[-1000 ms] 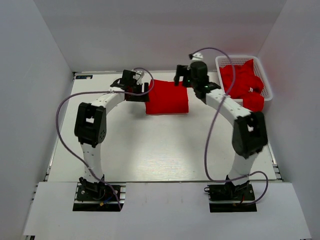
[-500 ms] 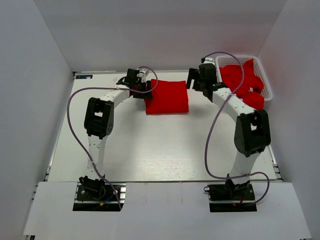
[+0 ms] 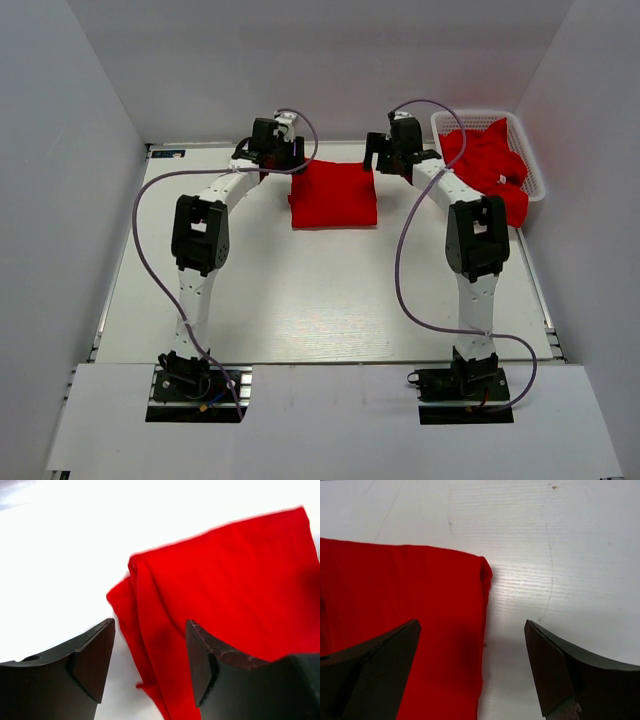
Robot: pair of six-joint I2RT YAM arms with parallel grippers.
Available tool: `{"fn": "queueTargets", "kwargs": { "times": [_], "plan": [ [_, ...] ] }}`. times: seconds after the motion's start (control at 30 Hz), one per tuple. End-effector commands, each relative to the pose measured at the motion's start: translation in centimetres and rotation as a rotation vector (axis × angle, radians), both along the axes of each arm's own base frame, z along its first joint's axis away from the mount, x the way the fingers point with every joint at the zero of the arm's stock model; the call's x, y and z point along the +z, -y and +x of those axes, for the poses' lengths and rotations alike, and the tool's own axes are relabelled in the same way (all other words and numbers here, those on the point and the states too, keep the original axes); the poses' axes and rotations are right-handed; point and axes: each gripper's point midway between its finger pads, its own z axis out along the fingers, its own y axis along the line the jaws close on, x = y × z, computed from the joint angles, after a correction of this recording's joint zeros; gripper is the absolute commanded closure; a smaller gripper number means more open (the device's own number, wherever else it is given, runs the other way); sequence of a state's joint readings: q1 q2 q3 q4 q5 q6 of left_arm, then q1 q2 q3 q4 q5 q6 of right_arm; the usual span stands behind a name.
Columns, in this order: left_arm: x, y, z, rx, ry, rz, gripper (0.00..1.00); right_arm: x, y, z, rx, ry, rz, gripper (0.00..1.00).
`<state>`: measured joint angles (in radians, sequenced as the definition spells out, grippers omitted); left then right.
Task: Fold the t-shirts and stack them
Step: Smooth out wrinkles on the folded tshirt
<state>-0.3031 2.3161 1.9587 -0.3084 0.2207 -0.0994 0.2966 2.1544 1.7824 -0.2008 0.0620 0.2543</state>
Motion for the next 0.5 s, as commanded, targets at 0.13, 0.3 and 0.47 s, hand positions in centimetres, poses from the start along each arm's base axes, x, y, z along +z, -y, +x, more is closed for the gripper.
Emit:
{"fn": "queueTargets", "kwargs": {
  "times": [0.13, 0.3, 0.47],
  "plan": [
    [-0.8, -0.3, 3.3, 0.011, 0.069, 0.076, 0.34, 1.3, -1.2, 3.1, 0.04, 0.064, 0.09, 0.1],
    [-1.1, -0.2, 3.7, 0.006, 0.085, 0.078, 0.34, 1.5, -1.8, 3.6, 0.059, 0.083, 0.13, 0.1],
    [-1.4, -0.6, 3.6, 0.03, 0.08, 0.086, 0.29, 1.1, -1.7, 3.7, 0.056, 0.076, 0.136, 0.1]
  ]
}}
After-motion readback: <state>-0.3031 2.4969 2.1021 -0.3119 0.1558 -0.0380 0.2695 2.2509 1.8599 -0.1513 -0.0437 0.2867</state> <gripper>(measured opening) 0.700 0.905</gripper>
